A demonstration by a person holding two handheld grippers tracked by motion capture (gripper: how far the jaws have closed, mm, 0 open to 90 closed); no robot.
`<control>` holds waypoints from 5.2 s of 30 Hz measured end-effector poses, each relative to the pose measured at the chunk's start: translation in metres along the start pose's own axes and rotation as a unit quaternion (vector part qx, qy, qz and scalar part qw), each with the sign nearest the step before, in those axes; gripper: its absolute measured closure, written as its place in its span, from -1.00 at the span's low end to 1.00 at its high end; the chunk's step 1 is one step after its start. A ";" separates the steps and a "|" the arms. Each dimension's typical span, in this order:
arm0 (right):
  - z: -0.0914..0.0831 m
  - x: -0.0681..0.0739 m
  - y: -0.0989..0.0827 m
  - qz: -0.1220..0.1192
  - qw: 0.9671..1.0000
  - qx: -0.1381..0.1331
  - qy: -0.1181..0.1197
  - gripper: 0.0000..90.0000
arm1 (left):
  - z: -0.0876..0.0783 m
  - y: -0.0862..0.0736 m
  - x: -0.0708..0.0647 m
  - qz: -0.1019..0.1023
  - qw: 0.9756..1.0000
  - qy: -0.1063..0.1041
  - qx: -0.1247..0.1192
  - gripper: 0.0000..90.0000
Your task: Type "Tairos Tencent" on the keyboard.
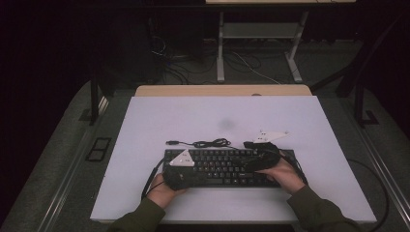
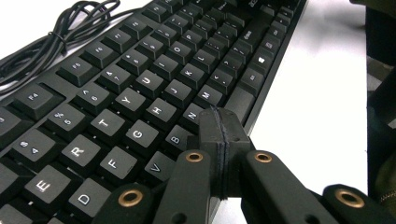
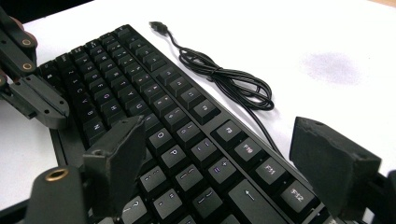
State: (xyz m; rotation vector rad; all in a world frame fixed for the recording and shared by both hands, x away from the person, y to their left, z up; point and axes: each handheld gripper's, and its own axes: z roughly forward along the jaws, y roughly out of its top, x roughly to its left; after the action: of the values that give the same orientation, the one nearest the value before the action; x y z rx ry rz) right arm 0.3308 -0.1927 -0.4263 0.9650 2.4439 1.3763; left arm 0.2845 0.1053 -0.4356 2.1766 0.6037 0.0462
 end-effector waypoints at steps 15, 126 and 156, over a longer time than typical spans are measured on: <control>0.000 -0.001 0.000 0.000 1.000 0.000 0.001 -0.59 | -0.001 0.000 0.001 0.003 1.000 -0.003 -0.002 0.98; -0.025 0.007 -0.035 -0.034 0.994 0.085 0.064 0.99 | 0.000 0.014 0.042 -0.032 0.997 0.072 -0.021 0.90; -0.025 0.008 -0.035 -0.037 0.994 0.085 0.061 0.99 | 0.000 0.016 0.039 -0.032 0.998 0.057 -0.018 0.97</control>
State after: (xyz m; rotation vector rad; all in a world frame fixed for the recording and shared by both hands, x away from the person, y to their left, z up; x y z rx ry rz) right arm 0.2980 -0.2182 -0.4401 0.8378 2.6959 1.2541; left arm 0.3260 0.1142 -0.4299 2.1298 0.7317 0.1474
